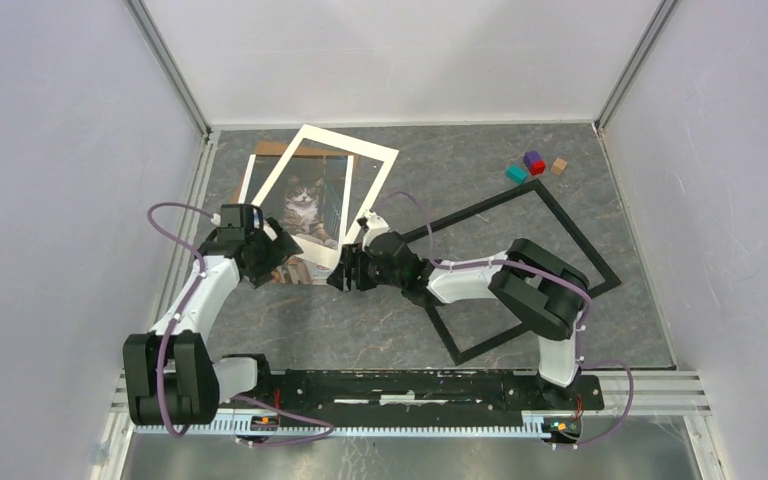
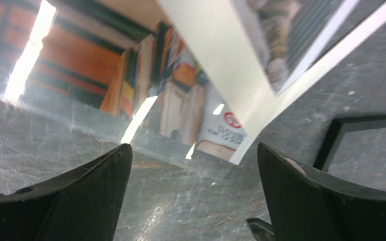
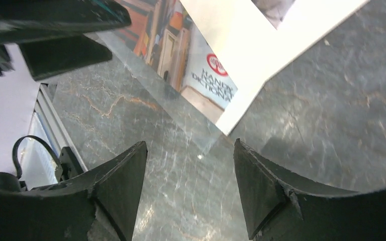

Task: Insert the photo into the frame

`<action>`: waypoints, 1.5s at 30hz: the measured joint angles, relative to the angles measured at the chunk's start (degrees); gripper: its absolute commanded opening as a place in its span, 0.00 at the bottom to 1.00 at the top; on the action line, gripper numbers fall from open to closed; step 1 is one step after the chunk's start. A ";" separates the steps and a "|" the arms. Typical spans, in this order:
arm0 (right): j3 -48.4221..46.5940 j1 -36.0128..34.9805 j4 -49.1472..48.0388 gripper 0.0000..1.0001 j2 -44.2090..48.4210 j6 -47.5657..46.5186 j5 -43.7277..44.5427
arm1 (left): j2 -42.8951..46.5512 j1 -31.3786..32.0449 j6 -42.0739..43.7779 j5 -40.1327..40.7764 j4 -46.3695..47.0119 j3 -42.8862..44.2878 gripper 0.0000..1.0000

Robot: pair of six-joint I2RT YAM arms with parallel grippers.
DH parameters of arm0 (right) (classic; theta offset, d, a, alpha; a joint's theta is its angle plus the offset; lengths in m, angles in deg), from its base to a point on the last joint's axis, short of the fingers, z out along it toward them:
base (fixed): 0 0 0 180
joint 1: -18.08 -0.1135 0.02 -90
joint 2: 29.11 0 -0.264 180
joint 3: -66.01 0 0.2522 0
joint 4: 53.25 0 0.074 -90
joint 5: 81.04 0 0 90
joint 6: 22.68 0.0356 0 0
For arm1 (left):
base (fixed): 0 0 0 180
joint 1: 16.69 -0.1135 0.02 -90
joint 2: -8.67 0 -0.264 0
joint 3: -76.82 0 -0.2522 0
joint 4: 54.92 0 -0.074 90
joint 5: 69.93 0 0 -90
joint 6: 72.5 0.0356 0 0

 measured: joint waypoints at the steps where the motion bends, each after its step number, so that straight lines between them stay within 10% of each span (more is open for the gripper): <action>1: -1.60 0.13 0.50 0.71 -1.01 -1.18 -0.37 | 0.63 -0.02 0.26 0.07 0.24 0.85 1.00; 16: -5.22 1.18 2.23 0.79 -5.51 -3.63 -5.66 | -3.67 -18.69 4.63 -2.01 2.36 11.82 1.00; 45: -10.51 6.97 4.24 0.79 -9.51 -2.29 -10.47 | -41.42 -22.27 17.49 -4.17 4.59 36.48 1.00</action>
